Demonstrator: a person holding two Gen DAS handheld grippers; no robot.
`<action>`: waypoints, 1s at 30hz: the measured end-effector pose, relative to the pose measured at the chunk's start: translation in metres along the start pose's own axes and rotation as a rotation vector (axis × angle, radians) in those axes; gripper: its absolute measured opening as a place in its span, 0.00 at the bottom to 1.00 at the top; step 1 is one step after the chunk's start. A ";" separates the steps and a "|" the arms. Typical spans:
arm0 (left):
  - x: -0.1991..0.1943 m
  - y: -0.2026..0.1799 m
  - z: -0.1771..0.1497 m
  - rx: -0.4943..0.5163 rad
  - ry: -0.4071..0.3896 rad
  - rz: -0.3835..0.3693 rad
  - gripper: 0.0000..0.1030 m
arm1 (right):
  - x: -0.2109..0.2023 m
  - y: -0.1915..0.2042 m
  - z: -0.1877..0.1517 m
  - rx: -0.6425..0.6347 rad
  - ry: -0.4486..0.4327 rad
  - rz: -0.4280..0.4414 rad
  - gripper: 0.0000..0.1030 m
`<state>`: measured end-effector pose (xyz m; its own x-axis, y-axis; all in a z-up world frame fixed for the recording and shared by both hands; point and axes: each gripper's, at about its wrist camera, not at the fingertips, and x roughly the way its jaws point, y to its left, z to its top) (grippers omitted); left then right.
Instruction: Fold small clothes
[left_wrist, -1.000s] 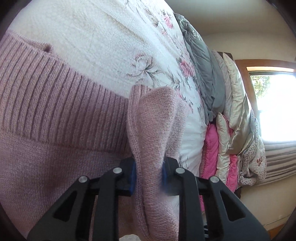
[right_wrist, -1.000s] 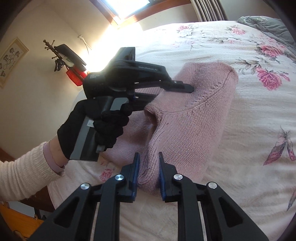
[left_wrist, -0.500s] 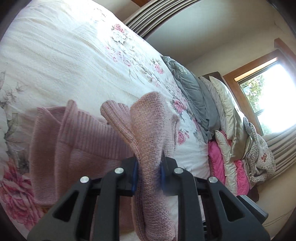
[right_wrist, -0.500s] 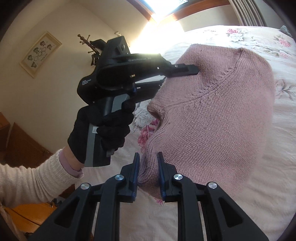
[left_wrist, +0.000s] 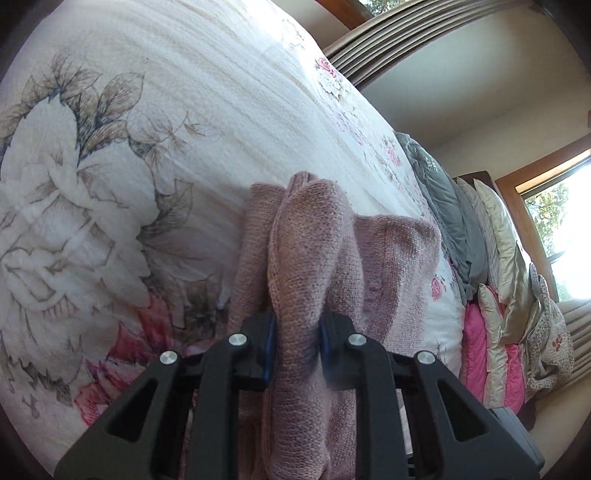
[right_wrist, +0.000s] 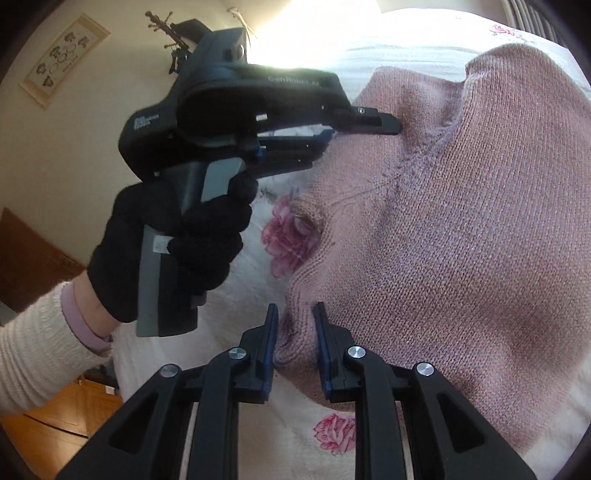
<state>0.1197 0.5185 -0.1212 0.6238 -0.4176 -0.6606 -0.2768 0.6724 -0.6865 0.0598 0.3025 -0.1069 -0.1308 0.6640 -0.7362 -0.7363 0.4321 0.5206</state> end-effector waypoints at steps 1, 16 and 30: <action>0.001 0.003 0.000 -0.011 -0.001 -0.013 0.20 | 0.005 0.000 -0.001 -0.004 0.010 -0.009 0.26; 0.000 -0.018 0.026 0.052 -0.030 -0.003 0.35 | -0.099 -0.052 -0.028 0.148 -0.148 -0.115 0.53; 0.010 -0.005 0.024 0.004 0.000 0.049 0.21 | -0.054 -0.069 -0.050 0.219 -0.012 -0.262 0.53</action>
<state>0.1447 0.5250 -0.1170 0.6095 -0.3841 -0.6936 -0.3041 0.6947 -0.6519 0.0844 0.2059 -0.1250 0.0531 0.5199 -0.8526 -0.5838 0.7088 0.3959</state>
